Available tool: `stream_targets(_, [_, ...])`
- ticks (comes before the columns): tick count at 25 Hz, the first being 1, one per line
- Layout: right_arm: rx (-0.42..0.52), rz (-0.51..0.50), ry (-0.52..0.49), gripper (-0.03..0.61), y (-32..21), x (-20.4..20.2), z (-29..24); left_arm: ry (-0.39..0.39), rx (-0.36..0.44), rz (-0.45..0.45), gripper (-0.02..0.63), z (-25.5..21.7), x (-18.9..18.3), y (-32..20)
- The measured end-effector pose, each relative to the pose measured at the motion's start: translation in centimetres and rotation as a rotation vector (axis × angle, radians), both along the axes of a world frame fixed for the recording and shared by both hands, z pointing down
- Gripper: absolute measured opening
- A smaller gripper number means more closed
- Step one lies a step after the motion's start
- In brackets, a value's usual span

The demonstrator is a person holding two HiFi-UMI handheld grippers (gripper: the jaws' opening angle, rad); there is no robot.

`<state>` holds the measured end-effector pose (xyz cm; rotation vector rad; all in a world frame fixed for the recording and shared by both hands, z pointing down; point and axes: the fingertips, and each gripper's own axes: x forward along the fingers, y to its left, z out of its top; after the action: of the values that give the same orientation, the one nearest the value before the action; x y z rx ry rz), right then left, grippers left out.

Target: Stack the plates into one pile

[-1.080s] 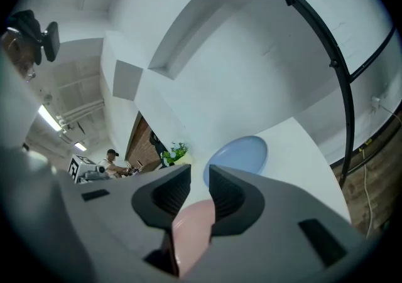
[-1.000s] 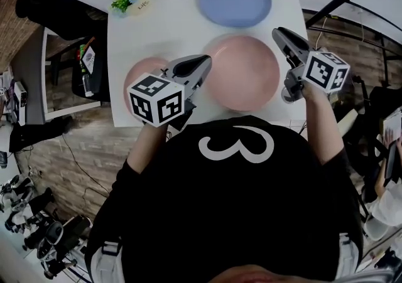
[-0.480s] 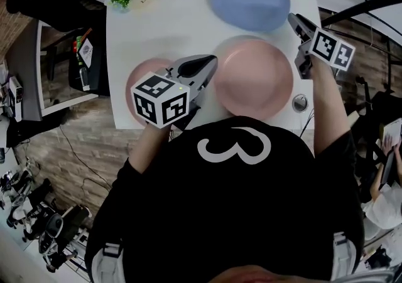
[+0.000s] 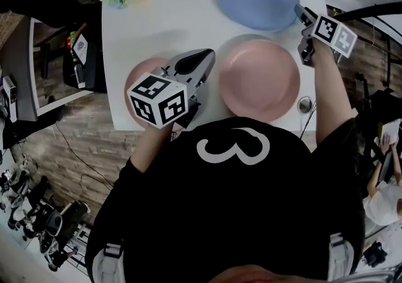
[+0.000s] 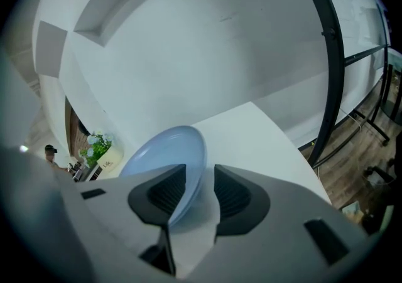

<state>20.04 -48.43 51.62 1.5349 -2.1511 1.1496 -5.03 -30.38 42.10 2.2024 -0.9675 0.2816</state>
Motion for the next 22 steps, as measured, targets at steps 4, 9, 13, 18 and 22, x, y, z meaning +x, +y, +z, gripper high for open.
stream_targets(4, [-0.03,0.011,0.009,0.138,-0.2,-0.2,0.8,0.012,0.002,-0.037,0.017,-0.4,-1.2,-0.7])
stream_targets(9, [-0.05,0.019,0.018,0.138,0.2,-0.1,1.2,0.016,0.011,-0.071,0.017,-0.9,-2.0,-0.9])
stream_targets(13, [-0.082,0.016,0.011,0.135,0.1,-0.4,1.9,0.013,-0.001,-0.074,0.017,-0.6,-2.2,-1.0])
stream_targets(18, [-0.093,0.02,0.013,0.109,0.1,-0.7,2.1,0.005,-0.012,-0.079,0.017,-0.1,-2.3,-0.6])
stream_targets(22, [-0.106,0.03,0.009,0.075,0.2,-0.9,2.1,0.003,-0.021,-0.08,0.016,0.3,-2.4,-0.2])
